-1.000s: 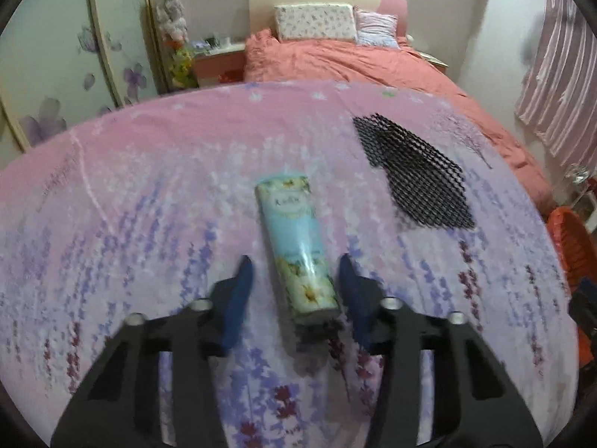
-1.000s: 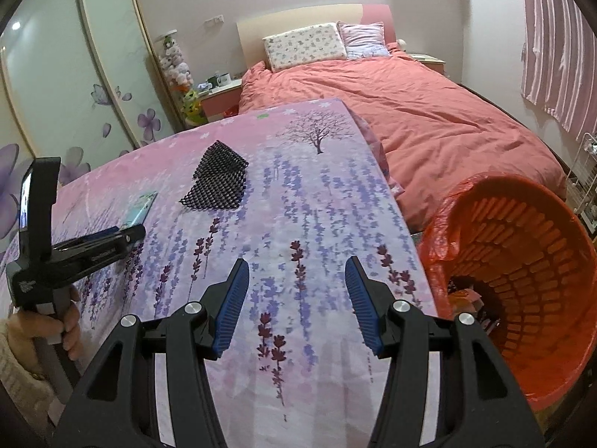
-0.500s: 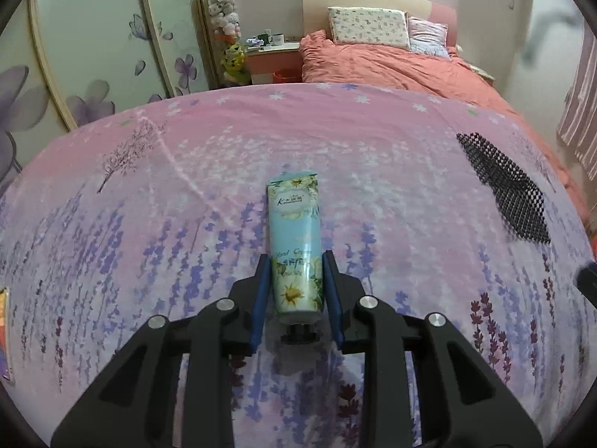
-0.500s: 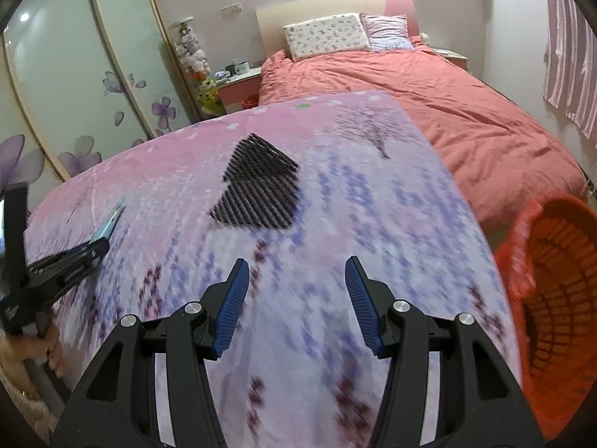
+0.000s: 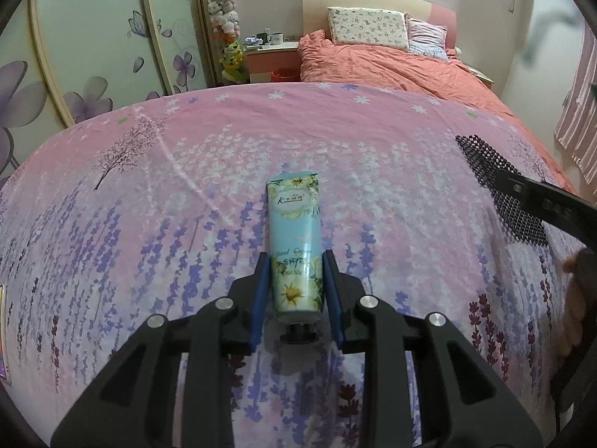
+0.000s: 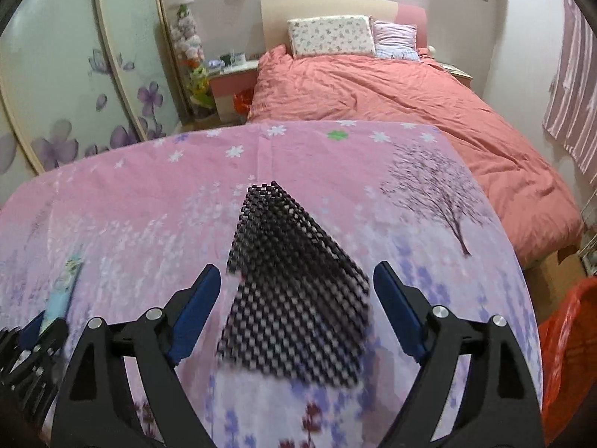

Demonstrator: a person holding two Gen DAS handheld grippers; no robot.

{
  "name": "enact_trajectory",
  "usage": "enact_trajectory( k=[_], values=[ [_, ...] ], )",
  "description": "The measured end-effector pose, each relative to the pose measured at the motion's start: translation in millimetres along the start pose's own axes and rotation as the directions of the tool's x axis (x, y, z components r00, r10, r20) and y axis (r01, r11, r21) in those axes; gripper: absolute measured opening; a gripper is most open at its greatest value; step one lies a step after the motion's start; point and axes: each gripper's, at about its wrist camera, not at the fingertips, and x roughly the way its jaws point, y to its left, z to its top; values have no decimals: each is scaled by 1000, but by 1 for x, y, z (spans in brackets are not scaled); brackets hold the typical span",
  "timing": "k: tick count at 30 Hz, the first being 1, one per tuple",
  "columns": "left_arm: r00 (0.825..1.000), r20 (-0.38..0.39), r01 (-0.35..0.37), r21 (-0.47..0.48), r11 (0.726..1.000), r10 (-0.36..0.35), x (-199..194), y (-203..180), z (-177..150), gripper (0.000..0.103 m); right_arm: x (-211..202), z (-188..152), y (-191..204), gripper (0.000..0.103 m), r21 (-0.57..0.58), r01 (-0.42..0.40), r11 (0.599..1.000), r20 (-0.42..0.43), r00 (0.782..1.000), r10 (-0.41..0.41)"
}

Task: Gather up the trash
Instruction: 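Grasp the light-blue lotion tube with the left gripper while the right gripper grasps the black mesh pad, then carry the lotion tube and mesh pad over the orange basket and open both grippers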

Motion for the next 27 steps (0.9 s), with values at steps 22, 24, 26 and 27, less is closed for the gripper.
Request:
enact_trajectory(
  k=[22, 24, 26, 27],
  values=[
    [1000, 0, 7, -5, 1000, -7, 0, 1, 0, 29, -10, -13, 0, 17, 19, 5, 1000, -30, 1000, -5],
    [1000, -1, 7, -5, 1000, -7, 0, 2, 0, 29, -18, -22, -4, 16, 15, -2, 1000, -30, 1000, 3],
    [1000, -1, 7, -6, 1000, -7, 0, 2, 0, 29, -25, -29, -6, 16, 7, -9, 1000, -30, 999, 10],
    [1000, -1, 8, -6, 1000, -8, 0, 2, 0, 29, -32, -37, -9, 16, 4, -16, 1000, -31, 999, 16]
  ],
)
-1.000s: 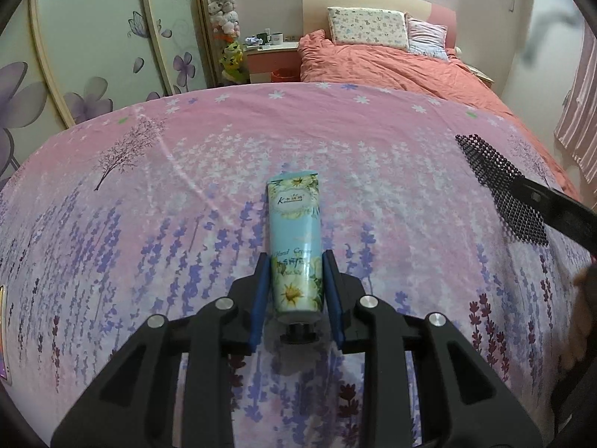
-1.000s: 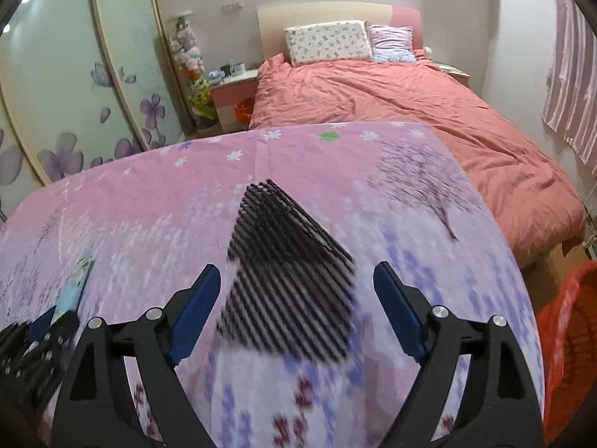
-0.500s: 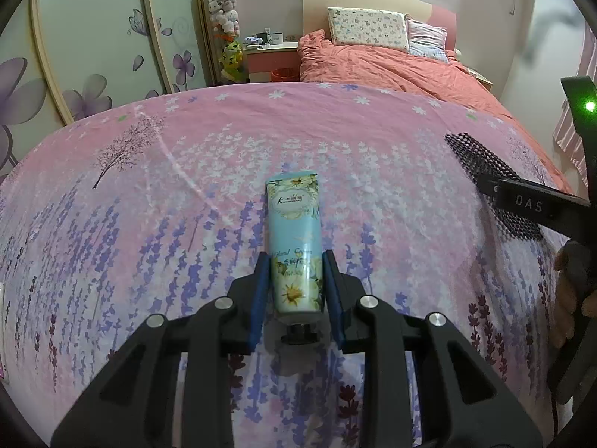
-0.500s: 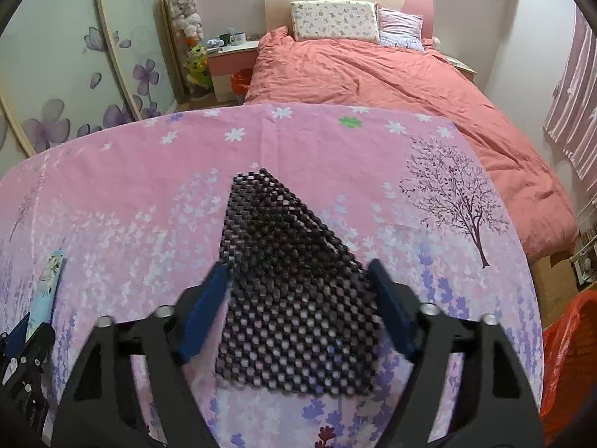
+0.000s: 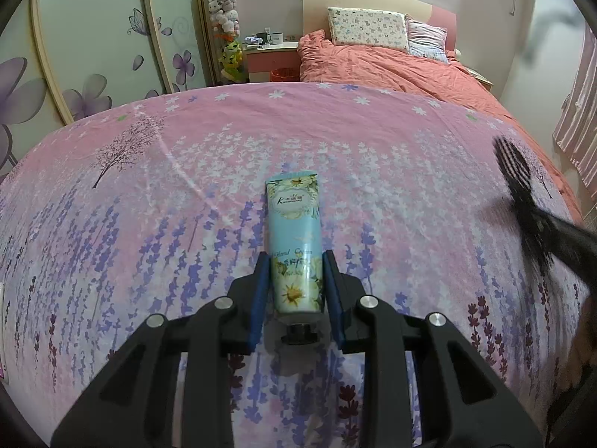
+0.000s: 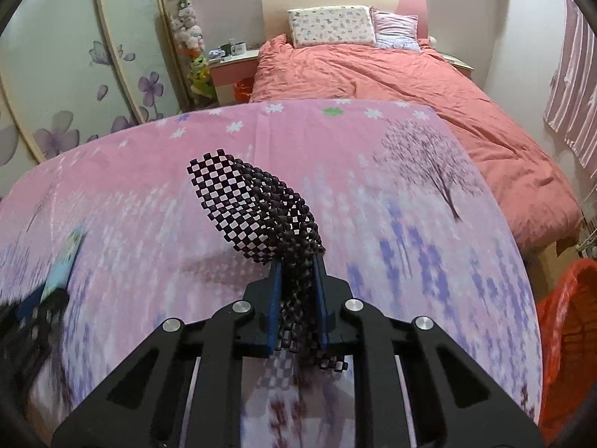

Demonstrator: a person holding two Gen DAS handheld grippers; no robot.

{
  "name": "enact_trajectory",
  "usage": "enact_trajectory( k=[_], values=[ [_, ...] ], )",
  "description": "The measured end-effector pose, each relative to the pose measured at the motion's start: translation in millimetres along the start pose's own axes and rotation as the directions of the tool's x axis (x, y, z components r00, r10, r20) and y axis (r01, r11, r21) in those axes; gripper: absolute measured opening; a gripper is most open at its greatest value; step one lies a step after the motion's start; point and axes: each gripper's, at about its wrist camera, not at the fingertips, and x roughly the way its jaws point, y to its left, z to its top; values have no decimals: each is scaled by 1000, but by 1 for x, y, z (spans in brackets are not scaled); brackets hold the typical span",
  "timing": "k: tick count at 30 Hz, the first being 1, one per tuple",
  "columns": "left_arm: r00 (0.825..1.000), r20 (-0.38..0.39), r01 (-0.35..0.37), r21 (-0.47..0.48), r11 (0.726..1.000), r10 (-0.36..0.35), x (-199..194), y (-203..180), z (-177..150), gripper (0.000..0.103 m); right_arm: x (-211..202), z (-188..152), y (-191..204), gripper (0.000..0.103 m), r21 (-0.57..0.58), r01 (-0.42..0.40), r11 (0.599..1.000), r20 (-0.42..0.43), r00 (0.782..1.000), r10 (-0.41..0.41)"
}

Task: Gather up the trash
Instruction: 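Carry the lotion tube and mesh pad over the orange basket and open both grippers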

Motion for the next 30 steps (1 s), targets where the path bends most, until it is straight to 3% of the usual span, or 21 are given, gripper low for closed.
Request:
enact_trajectory(
  k=[5, 13, 22, 28, 30],
  values=[
    [1000, 1, 11, -8, 1000, -11, 1, 1, 0, 30, -22, -23, -13, 16, 9, -16, 1000, -5, 1000, 16],
    [993, 20, 119, -55, 991, -118, -5, 15, -6, 42, -34, -39, -12, 16, -21, 2, 1000, 0, 1000, -2],
    [995, 13, 103, -34, 994, -102, -4, 7, -4, 44, -30, -40, -16, 19, -7, -20, 1000, -6, 1000, 20],
    [996, 12, 91, -34, 995, -91, -7, 3, -7, 37, -31, -44, -25, 19, 3, -37, 999, -1, 999, 37],
    [997, 12, 82, -40, 996, -82, -6, 3, -6, 27, -32, -46, -25, 20, 7, -42, 999, 0, 999, 42]
  ],
)
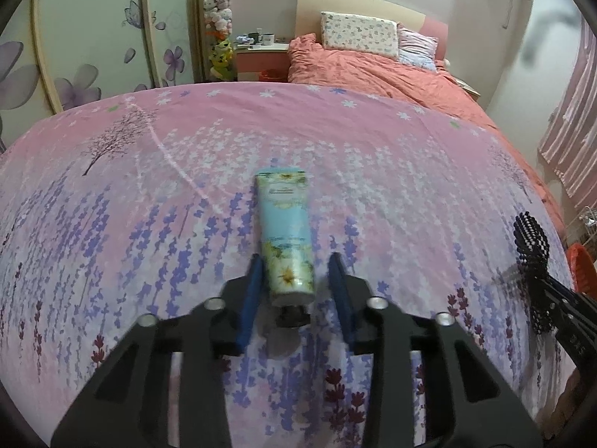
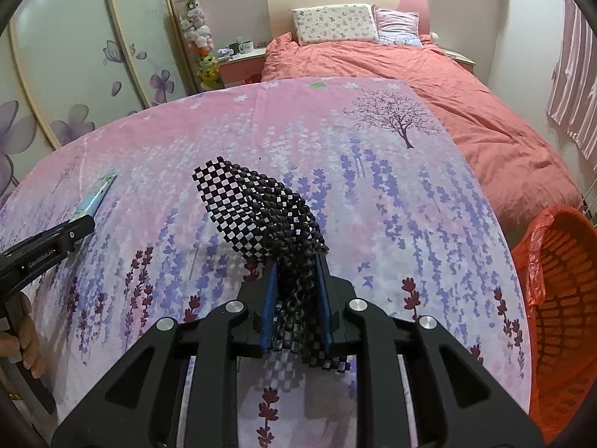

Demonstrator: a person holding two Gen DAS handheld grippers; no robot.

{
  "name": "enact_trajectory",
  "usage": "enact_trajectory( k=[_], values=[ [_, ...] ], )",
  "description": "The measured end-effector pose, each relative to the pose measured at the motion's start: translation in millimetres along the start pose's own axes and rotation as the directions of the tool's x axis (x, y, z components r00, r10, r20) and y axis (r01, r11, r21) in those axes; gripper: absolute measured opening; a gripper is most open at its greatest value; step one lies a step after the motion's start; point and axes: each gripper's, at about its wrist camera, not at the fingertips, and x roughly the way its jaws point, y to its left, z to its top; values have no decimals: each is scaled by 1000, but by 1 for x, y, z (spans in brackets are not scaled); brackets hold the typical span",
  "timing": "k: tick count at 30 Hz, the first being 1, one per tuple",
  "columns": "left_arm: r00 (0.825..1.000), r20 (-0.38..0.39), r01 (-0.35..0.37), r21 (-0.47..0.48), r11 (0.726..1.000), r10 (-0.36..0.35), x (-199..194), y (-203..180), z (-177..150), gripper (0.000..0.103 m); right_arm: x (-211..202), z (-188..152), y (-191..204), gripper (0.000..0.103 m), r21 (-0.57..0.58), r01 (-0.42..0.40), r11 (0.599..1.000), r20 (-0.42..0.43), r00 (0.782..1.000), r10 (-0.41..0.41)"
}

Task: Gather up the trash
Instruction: 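Carry the lotion tube and mesh pad over the orange basket and open both grippers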

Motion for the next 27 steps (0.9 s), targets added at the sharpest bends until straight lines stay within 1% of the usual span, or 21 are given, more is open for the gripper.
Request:
enact_trajectory(
  k=[1, 3, 10, 19, 27],
  values=[
    [1000, 2, 7, -2, 1000, -7, 0, 1, 0, 27, -1, -1, -1, 17, 2, -8, 1000, 1, 1000, 8],
    [1000, 3, 6, 9, 1000, -7, -1, -1, 1, 27, -4, -4, -3, 16, 6, -36, 999, 0, 999, 36],
    [999, 50, 8, 37, 999, -10, -22, -2, -5, 27, -32, -5, -2, 16, 14, -55, 998, 62, 997, 54],
    [991, 130, 35, 62, 997, -43, -73, -13, 4, 27, -80, -4, -10, 16, 37, -44, 998, 149, 988, 38],
    [976, 190, 83, 121, 989, -106, -121, -43, 6, 27, -119, -2, -24, 16, 73, -21, 997, 223, 975, 4]
  ],
)
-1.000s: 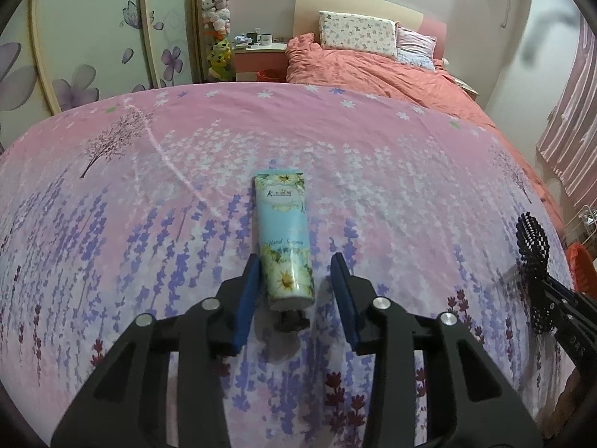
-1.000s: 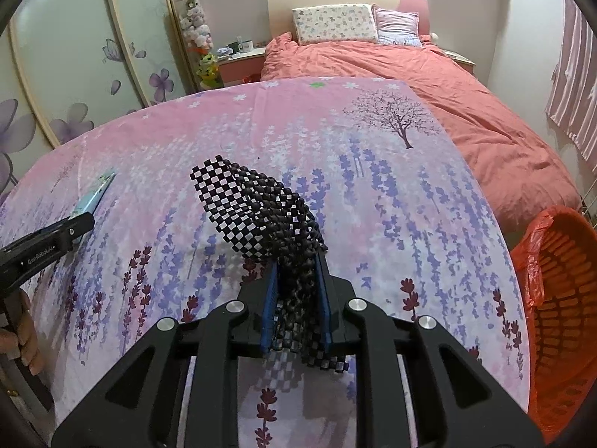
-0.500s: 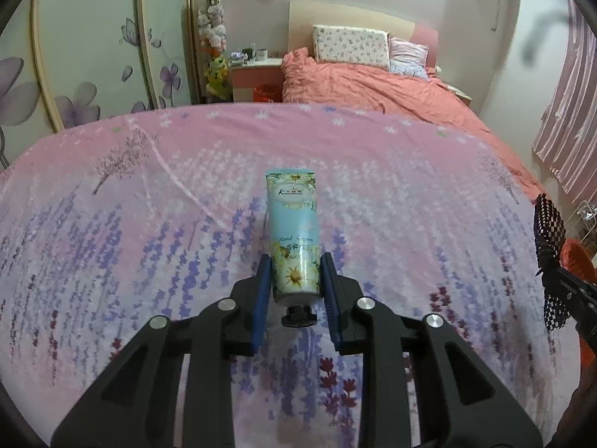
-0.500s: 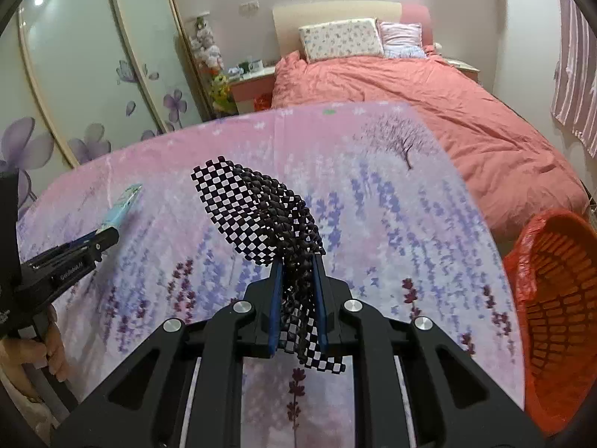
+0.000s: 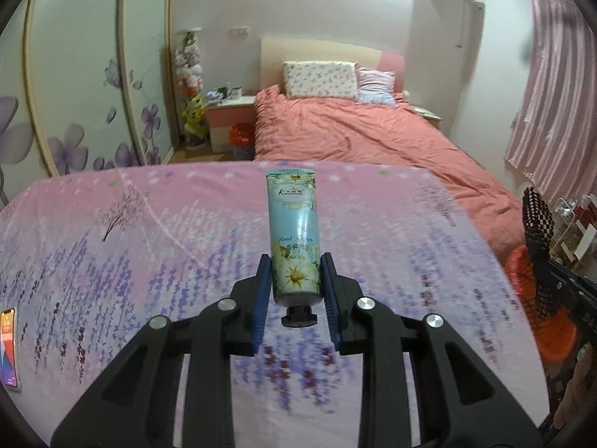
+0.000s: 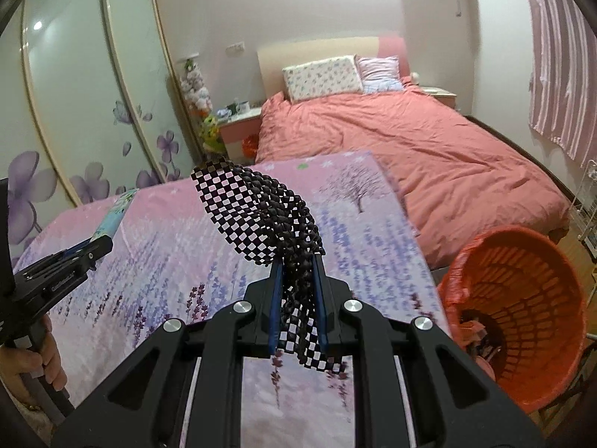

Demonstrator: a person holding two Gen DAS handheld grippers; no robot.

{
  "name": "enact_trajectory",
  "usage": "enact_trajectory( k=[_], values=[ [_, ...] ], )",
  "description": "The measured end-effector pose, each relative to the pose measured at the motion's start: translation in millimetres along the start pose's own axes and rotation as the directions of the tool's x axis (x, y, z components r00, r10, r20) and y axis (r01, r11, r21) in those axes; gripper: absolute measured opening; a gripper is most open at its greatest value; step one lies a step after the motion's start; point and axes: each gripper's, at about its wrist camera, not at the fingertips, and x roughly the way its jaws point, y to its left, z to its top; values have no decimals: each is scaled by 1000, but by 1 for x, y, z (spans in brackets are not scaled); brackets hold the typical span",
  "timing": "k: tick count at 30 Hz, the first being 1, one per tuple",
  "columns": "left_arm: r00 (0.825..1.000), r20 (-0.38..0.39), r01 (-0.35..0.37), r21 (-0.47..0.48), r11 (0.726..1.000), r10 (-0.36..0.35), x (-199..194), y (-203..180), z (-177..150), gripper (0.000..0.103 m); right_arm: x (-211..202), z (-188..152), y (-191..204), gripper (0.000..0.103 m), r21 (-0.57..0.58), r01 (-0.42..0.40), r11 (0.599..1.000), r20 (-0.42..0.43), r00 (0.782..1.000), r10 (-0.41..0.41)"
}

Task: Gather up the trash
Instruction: 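Carry the lotion tube and mesh pad over the orange basket and open both grippers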

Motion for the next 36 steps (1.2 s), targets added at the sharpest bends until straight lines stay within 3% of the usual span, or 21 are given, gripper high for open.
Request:
enact_trajectory(
  k=[8, 16, 27, 36],
  values=[
    [994, 32, 102, 71, 992, -104, -28, -57, 4, 27, -31, -2, -32, 16, 54, 43, 998, 54, 997, -46],
    [973, 27, 220, 160, 962, -227, -42, -132, 0, 27, -60, -11, -83, 16, 136, 104, 985, 97, 988, -118],
    [923, -29, 378, 255, 890, -384, -43, -242, -18, 27, -71, -20, -158, 16, 285, 190, 939, 102, 969, -226],
    [877, -145, 481, 295, 826, -459, -11, -331, -45, 27, -57, -31, -204, 16, 401, 193, 896, 51, 971, -232]
  ],
)
